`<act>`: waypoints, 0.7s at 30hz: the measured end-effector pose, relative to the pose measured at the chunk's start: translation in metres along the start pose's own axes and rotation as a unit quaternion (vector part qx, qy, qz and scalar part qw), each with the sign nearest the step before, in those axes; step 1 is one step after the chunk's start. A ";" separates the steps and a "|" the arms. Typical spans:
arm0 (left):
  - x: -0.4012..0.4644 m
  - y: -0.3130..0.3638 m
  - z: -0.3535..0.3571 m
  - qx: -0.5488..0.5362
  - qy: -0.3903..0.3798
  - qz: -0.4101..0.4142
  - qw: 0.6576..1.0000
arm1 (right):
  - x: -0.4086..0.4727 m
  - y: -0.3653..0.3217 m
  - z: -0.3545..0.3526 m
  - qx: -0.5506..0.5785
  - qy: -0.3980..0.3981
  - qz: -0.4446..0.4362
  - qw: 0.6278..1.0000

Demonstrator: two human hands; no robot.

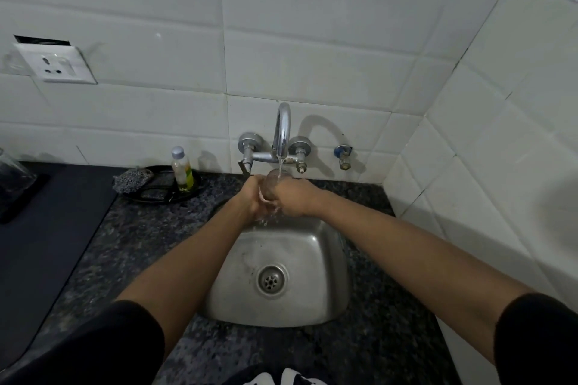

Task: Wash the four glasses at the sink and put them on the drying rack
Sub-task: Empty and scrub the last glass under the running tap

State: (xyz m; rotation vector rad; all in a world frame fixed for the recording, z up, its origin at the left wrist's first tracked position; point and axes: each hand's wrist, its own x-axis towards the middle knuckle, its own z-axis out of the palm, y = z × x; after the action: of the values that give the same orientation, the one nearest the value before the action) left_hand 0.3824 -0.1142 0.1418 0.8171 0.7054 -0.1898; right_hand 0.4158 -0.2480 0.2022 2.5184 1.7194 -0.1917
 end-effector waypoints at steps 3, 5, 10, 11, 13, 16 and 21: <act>0.001 0.005 -0.001 0.037 0.002 0.010 0.999 | -0.005 0.009 0.005 -0.124 0.071 -0.082 0.986; 0.002 0.006 0.001 0.014 0.012 0.024 1.000 | -0.002 0.000 0.010 -0.046 0.049 -0.030 0.997; 0.003 -0.002 -0.001 0.001 0.023 0.026 0.999 | 0.007 -0.001 0.010 0.020 0.018 0.010 1.000; 0.006 -0.001 -0.004 0.027 0.024 0.014 0.999 | 0.002 0.000 0.006 -0.010 0.021 -0.003 1.000; 0.004 0.004 -0.005 0.066 0.016 -0.001 0.998 | -0.002 0.007 0.006 -0.087 0.034 -0.055 0.994; 0.003 0.007 -0.001 0.051 0.015 0.013 0.998 | -0.002 0.001 0.005 -0.021 0.030 -0.013 0.999; 0.006 -0.002 -0.002 0.032 0.036 0.024 0.999 | 0.001 -0.004 -0.004 0.013 -0.015 0.015 1.000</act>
State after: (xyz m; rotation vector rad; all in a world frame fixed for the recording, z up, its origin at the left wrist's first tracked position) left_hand 0.3849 -0.1132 0.1358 0.9042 0.7498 -0.1405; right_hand 0.4128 -0.2454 0.2060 2.5455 1.6779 -0.2499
